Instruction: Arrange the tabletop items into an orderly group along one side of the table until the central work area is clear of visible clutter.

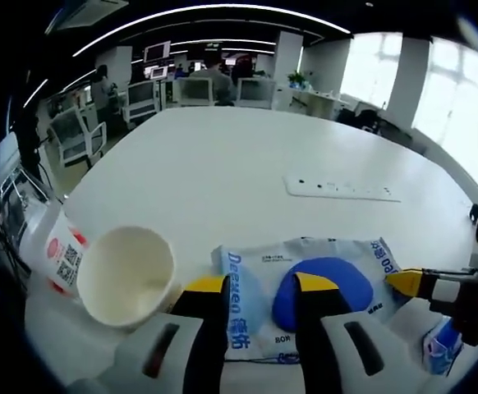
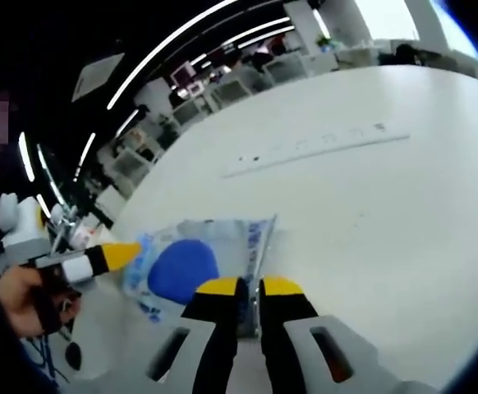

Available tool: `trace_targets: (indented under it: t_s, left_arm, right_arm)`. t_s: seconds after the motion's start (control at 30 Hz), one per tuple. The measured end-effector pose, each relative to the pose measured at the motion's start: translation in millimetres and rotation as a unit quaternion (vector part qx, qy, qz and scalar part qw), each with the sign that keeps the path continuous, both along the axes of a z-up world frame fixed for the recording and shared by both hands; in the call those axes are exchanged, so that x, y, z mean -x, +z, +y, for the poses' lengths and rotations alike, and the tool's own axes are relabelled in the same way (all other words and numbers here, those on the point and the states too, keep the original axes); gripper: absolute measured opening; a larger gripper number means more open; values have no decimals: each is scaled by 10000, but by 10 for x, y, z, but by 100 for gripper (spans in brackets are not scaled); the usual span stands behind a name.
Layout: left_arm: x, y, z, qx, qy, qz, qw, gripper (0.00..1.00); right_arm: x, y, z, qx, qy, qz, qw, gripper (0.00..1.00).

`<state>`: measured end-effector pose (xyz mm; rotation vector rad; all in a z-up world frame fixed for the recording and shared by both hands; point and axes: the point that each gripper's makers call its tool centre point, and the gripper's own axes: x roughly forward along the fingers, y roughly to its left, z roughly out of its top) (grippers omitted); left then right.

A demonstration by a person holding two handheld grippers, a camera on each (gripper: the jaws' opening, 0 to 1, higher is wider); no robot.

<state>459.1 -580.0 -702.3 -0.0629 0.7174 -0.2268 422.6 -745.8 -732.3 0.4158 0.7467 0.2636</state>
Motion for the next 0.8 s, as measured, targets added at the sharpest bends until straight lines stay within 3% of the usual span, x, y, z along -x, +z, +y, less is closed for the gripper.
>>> trace_targets:
  t_s: [0.3,0.67,0.8]
  left_arm:
    - [63,74,-37,62,-104,-113,9999,31]
    - [219,53,-38,283,-198,-177,9992,34]
    - [250,124,-56,427,-280,-343,9981,37]
  right_arm:
    - [-47,171,-37,131,96,-395,9991,21]
    - [17,214,-45,215,230,-489,9983,32]
    - [51,228,-63,229,248,-499,9982,36]
